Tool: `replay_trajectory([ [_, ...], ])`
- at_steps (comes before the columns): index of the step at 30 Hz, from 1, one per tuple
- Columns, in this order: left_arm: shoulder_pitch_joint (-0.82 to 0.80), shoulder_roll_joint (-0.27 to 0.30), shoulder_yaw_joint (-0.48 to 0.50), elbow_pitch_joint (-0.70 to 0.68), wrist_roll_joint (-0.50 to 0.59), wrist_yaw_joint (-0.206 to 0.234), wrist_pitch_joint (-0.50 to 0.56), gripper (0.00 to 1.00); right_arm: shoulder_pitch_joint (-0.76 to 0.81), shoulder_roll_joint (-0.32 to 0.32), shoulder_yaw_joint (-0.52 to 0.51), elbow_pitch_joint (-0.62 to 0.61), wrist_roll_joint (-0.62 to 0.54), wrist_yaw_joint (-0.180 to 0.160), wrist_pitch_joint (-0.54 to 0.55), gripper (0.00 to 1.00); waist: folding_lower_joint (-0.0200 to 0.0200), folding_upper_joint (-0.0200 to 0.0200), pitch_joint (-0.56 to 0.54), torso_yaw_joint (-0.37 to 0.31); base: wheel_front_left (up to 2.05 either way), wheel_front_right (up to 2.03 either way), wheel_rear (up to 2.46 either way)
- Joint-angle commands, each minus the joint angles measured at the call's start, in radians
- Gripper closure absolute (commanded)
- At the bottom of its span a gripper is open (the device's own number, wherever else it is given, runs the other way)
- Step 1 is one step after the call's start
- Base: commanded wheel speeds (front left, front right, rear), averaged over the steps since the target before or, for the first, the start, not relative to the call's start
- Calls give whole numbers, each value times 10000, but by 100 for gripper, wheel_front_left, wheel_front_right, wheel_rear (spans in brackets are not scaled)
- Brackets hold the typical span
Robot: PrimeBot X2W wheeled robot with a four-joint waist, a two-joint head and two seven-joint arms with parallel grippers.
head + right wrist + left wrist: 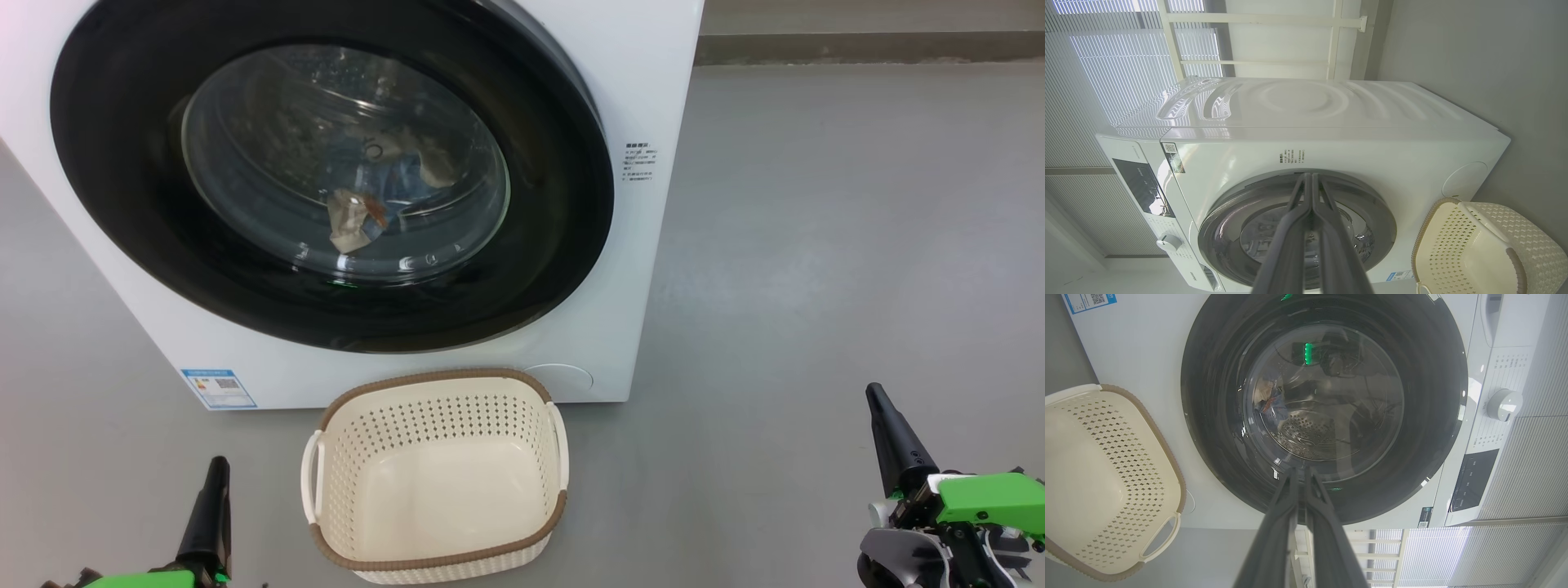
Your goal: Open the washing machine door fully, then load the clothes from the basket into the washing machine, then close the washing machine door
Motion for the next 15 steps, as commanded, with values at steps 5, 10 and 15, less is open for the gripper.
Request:
replay_trajectory([
  [5,-431,89,266,-317,-82,6,63,100,-269,-95,189,-292,-19,17,64,100,0,0,0,0,0,0,0],
  [10,-431,89,266,-317,-82,6,63,100,-269,-94,188,-292,-20,17,65,100,0,0,0,0,0,0,0],
  [15,-431,89,266,-317,-82,6,63,100,-270,-92,186,-292,-22,17,66,100,0,0,0,0,0,0,0],
])
